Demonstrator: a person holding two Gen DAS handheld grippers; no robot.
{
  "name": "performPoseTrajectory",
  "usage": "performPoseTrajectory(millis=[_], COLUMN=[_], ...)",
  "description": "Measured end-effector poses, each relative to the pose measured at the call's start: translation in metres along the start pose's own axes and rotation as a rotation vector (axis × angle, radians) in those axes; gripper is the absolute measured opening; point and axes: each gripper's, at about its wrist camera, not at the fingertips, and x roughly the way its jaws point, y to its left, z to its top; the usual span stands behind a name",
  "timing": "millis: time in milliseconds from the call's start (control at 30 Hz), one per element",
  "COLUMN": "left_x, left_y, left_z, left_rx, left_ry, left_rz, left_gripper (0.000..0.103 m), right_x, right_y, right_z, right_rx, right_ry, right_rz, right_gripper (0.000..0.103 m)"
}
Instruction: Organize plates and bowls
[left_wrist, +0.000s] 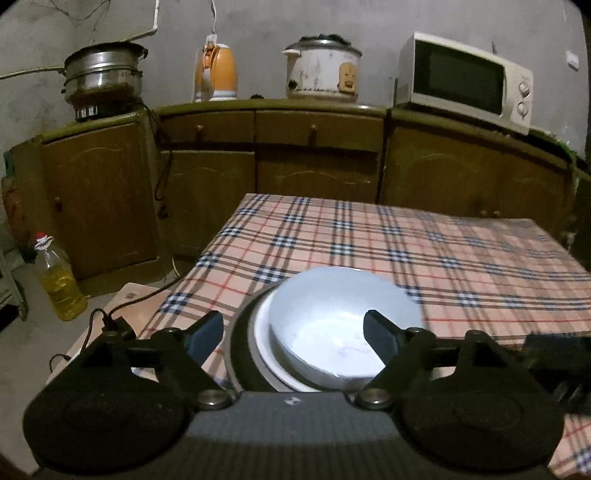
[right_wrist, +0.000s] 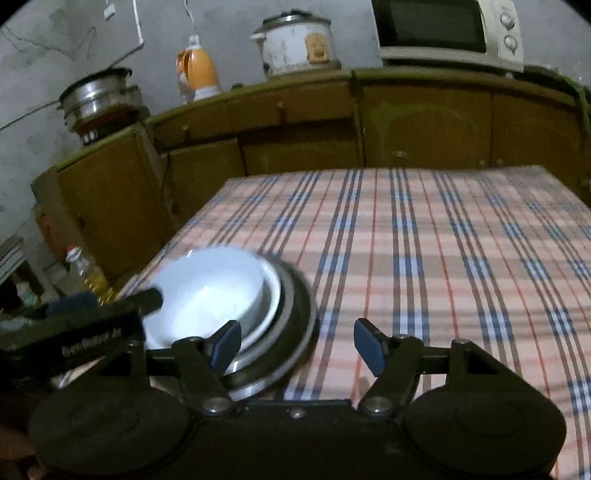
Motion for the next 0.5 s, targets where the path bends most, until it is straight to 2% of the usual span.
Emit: performPoseTrajectory(millis=[167, 500], left_x=[-0.029, -0.062], left_y=[-0.014, -0.027], left_z=[-0.006, -0.011], left_rx=[0.015, 0.021], left_ry=[-0.038, -0.106], left_rz=[0.004, 0.0], left_gripper=[0.091, 0.096], right_x=[-0.027, -0.065], right_y=[0.006, 0.011], right_z=[-0.018, -0.03], right_rx=[-0.006, 0.007], right_ry=[0.009, -0.015], right_rz=[-0.043, -0.028], right_gripper=[0.081, 0.081])
